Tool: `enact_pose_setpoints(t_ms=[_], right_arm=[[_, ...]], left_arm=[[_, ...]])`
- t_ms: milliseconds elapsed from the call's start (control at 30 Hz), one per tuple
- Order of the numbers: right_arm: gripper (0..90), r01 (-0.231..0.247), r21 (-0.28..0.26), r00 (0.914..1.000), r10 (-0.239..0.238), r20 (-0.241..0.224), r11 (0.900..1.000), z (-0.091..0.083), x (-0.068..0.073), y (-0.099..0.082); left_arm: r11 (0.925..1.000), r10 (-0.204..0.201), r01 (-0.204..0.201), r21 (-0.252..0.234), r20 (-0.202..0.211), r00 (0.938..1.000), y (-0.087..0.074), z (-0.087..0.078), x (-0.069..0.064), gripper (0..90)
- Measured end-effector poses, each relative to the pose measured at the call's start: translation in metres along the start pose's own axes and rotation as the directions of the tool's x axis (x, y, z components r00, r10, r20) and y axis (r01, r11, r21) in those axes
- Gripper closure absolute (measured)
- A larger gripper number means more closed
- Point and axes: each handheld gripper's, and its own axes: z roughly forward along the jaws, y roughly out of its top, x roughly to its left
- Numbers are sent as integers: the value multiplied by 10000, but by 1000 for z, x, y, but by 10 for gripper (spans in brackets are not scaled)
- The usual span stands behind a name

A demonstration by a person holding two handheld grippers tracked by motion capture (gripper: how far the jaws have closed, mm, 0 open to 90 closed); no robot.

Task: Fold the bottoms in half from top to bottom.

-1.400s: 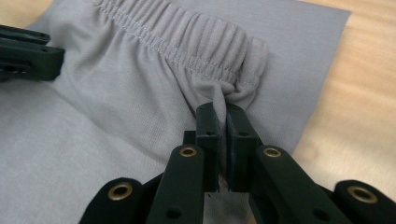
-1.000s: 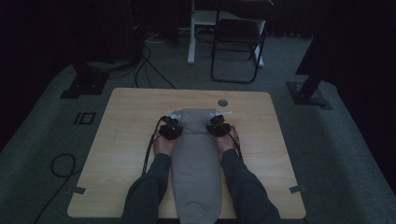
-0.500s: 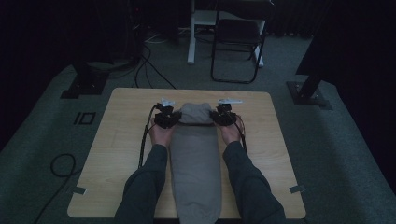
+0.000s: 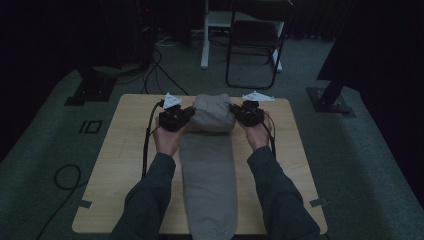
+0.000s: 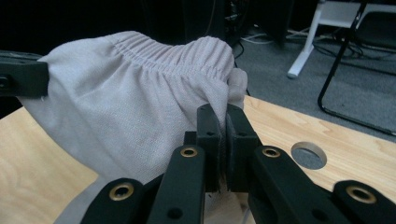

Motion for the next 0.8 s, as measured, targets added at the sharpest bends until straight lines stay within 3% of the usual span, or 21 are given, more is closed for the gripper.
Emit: enact_pose_setpoints(t_ms=[167, 267, 333, 367, 433, 533, 633, 800], right_arm=[[872, 266, -72, 9986, -269, -456, 9996, -23, 5, -7], [871, 553, 120, 9961, -544, -688, 9984, -33, 11, -21], [871, 665, 219, 9950, -646, -768, 9975, -35, 13, -28], [871, 809, 319, 9933, -780, -848, 9962, -38, 16, -35], [870, 1072, 750, 9888, -984, -1121, 9914, -42, 25, -58], [869, 1265, 1236, 9851, -1101, -1319, 9842, -43, 33, -80], [868, 1496, 1718, 9800, -1230, -1562, 9737, -42, 39, -103], [868, 1644, 2610, 9751, -1169, -1884, 9512, -40, 49, -139]], left_arm=[[9994, 338, -340, 50, 300, 9990, -8, -20, -14, 848], [9979, 540, -557, 327, 517, 9972, -26, -30, -22, 847], [9986, 432, -450, 286, 598, 9973, -34, -33, -24, 847], [9975, 363, -404, 579, 696, 9969, -52, -37, -28, 847], [9952, 304, -376, 908, 802, 9963, -68, -38, -30, 847], [9863, 251, -395, 1600, 907, 9956, -93, -38, -33, 846], [9770, -175, -61, 2134, 1086, 9939, -118, -40, -34, 844], [9486, -11, -360, 3146, 1167, 9932, -151, -38, -46, 842]])
